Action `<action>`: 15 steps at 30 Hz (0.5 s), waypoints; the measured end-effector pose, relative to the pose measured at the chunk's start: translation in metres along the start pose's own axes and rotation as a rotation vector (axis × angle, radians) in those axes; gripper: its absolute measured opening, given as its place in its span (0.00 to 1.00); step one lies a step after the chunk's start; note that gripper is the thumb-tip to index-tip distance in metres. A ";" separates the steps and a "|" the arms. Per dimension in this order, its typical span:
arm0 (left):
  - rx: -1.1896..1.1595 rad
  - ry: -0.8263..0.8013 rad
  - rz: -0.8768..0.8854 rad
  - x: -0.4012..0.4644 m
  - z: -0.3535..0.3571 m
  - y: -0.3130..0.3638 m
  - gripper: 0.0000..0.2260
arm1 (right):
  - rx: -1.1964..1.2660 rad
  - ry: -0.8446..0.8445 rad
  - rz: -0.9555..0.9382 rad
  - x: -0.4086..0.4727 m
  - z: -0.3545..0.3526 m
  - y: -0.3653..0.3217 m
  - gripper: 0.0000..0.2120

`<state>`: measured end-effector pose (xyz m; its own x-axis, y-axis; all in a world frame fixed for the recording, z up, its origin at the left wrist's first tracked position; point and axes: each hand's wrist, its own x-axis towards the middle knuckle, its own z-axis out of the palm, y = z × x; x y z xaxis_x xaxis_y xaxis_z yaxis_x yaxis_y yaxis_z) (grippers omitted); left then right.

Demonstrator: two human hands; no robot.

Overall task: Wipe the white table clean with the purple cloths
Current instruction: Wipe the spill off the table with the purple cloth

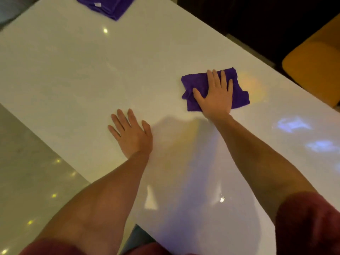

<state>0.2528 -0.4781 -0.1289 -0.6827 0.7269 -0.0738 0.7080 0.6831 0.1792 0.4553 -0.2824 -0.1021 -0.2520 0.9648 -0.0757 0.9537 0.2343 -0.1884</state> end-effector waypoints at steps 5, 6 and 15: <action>-0.027 0.018 -0.003 0.001 0.005 -0.003 0.28 | -0.005 0.001 0.180 -0.097 -0.006 0.077 0.39; -0.028 0.018 0.007 0.000 0.005 -0.003 0.28 | -0.013 0.005 0.201 -0.121 -0.004 0.083 0.39; -0.042 -0.079 0.195 -0.041 -0.033 0.013 0.27 | 0.058 -0.128 0.233 -0.291 0.012 0.030 0.40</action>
<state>0.2839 -0.5011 -0.0908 -0.5159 0.8496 -0.1096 0.8163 0.5263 0.2378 0.5554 -0.5575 -0.0973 -0.0489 0.9679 -0.2464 0.9784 -0.0032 -0.2067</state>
